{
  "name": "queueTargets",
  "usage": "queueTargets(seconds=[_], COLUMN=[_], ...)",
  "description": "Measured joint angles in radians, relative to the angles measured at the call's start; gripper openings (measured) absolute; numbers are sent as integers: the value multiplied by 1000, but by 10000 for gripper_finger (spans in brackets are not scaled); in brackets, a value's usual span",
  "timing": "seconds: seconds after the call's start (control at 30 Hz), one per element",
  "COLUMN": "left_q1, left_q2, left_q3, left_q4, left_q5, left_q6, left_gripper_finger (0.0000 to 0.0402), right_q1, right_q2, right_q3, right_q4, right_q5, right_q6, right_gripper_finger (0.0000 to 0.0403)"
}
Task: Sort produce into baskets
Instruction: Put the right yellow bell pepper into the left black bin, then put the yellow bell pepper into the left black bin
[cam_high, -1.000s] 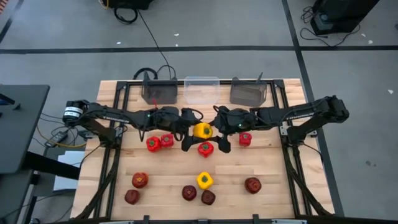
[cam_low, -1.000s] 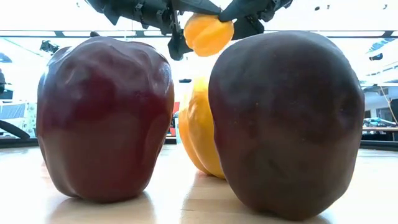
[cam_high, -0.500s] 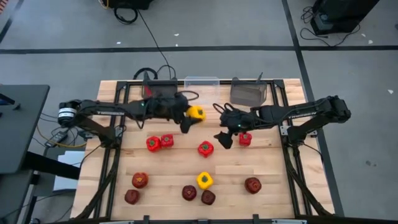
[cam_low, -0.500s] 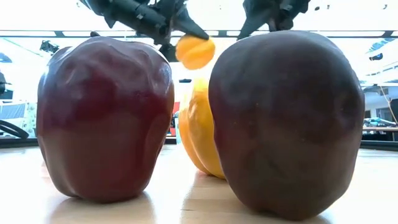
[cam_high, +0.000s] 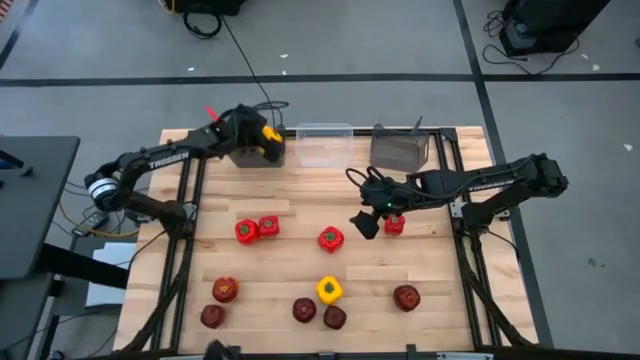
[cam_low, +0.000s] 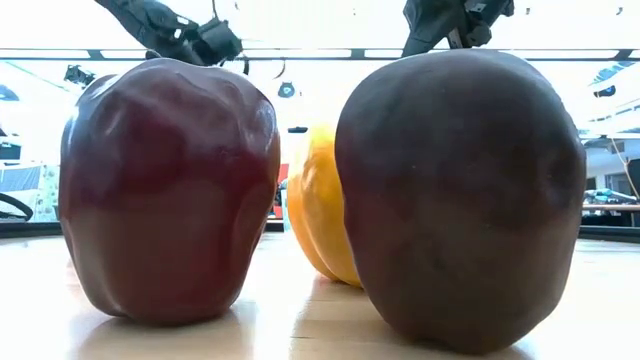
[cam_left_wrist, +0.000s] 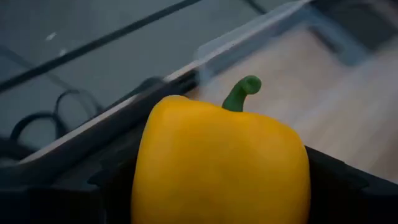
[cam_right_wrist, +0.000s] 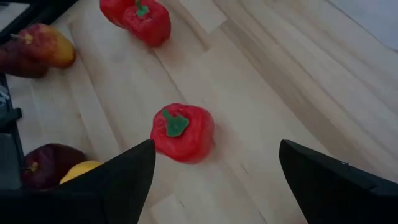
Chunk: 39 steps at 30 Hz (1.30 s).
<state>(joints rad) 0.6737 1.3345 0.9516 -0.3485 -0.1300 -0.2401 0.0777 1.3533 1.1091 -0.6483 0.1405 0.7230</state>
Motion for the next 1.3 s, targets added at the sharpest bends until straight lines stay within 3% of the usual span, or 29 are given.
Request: queueTargets(seconds=[0.1, 0.27, 0.4, 0.53, 0.7, 0.97, 1.3], left_q1=[81, 188, 217, 230, 230, 131, -76], left_q2=[33, 101, 140, 144, 140, 137, 99], left_q3=[0, 0, 0, 0, 22, 172, 285], left_q4=[4, 4, -29, -84, -142, -211, -166], left_q5=[-2, 107, 147, 95, 128, 185, 260], left_q6=[1, -56, -52, -84, -72, 145, 183], left_gripper_finger=[343, 381, 393, 391, 391, 390, 390], right_q1=[1, 1, 1, 1, 1, -2, 60], right_q2=[0, 0, 0, 0, 0, 57, 165], right_q3=[0, 0, 0, 0, 0, 0, -1], right_q4=[-3, -8, -12, -22, -35, -10, 51], right_q5=[1, 28, 29, 27, 46, 34, 65], right_q6=[32, 89, 90, 90, 98, 96, 230], right_gripper_finger=[350, 350, 350, 349, 349, 349, 349])
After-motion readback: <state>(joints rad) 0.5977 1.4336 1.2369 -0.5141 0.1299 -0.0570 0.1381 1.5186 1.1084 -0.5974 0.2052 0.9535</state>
